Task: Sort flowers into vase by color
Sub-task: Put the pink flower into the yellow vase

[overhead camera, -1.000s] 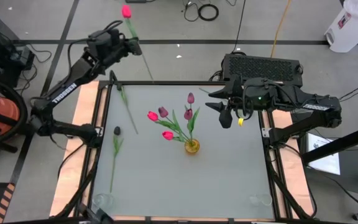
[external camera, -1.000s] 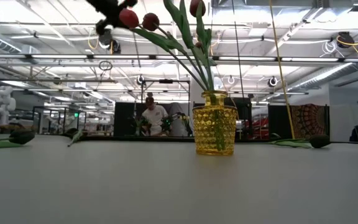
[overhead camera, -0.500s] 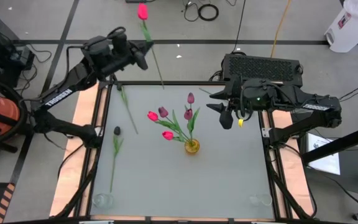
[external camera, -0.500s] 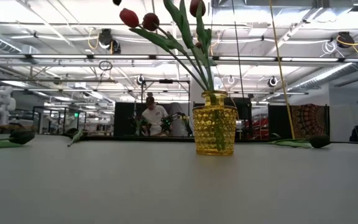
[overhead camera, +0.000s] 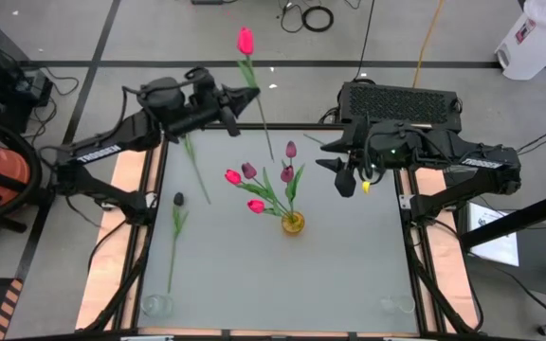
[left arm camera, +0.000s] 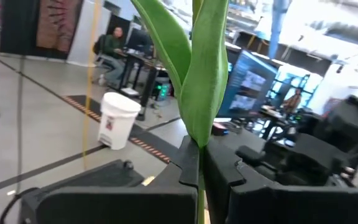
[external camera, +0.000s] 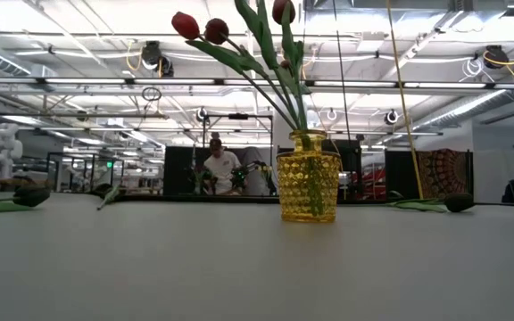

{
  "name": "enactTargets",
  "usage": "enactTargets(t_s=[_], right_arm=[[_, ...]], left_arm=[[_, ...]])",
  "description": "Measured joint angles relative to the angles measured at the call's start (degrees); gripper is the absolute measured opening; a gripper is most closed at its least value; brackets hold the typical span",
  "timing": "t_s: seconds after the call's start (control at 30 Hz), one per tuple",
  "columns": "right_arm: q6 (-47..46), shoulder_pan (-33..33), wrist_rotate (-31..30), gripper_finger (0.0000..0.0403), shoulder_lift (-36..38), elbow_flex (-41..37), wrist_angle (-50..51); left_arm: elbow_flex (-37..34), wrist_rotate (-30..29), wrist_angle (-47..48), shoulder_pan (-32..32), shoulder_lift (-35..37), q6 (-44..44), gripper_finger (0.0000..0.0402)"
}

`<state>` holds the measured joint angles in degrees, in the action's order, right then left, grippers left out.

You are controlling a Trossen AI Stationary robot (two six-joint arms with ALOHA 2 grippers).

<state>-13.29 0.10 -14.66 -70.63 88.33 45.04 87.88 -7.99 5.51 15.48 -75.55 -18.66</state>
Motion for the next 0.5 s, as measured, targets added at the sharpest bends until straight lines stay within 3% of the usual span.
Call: enactTargets(t_s=[0.5], right_arm=[[-2.57, 3.85, 0.47, 0.0171, 0.02, 0.0, 1.13]], left_arm=[[0.09, -6.08, 0.52, -9.57, -2.2, 3.08, 0.0004]])
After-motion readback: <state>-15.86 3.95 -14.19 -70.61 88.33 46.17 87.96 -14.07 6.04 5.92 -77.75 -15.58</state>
